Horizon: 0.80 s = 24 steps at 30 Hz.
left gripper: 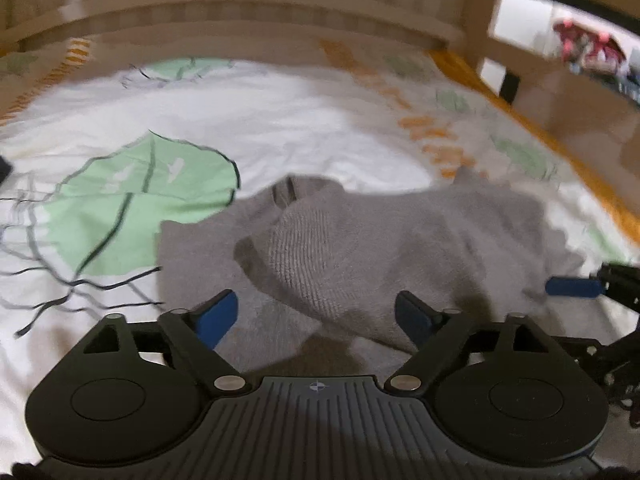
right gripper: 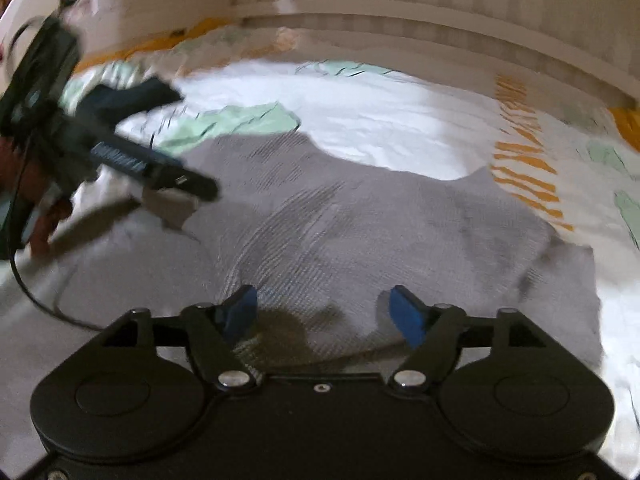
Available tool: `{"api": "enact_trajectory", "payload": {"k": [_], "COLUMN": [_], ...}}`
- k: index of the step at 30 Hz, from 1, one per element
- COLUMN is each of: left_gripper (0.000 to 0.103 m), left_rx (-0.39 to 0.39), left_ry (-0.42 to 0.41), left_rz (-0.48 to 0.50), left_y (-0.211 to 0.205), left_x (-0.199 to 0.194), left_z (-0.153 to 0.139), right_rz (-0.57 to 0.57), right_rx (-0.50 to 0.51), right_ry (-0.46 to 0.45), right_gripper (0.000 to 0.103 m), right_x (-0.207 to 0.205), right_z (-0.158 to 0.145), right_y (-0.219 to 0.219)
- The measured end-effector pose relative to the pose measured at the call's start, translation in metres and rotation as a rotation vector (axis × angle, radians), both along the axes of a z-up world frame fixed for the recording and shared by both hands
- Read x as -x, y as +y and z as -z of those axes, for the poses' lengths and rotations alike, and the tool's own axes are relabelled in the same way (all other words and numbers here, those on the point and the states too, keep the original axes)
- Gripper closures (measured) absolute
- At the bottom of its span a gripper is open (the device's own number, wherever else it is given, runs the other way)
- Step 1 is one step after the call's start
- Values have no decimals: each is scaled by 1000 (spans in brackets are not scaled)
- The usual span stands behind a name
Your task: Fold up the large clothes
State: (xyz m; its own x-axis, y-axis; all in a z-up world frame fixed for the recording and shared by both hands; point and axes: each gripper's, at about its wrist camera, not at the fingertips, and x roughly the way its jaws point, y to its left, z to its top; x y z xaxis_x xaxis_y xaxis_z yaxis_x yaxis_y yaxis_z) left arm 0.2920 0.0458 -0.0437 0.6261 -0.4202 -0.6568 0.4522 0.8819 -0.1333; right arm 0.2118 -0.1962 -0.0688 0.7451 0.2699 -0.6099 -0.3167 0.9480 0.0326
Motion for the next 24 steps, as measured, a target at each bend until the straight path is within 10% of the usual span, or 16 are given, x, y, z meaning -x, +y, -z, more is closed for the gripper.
{"api": "enact_trajectory", "payload": {"k": [7,24], "left_gripper": [0,0], "left_rx": [171,122], "left_ry": [5,155], "left_rz": [-91,-118], "left_y": [36,86], "left_x": [72,208], "left_z": [-31,-6], "right_rz": [150,428], "right_rx": [-222,-402], "right_ry": [18,202], "right_gripper": [10,1], "right_x": [54,194], "right_z": [-33,-29], "right_y": [-44,-117]}}
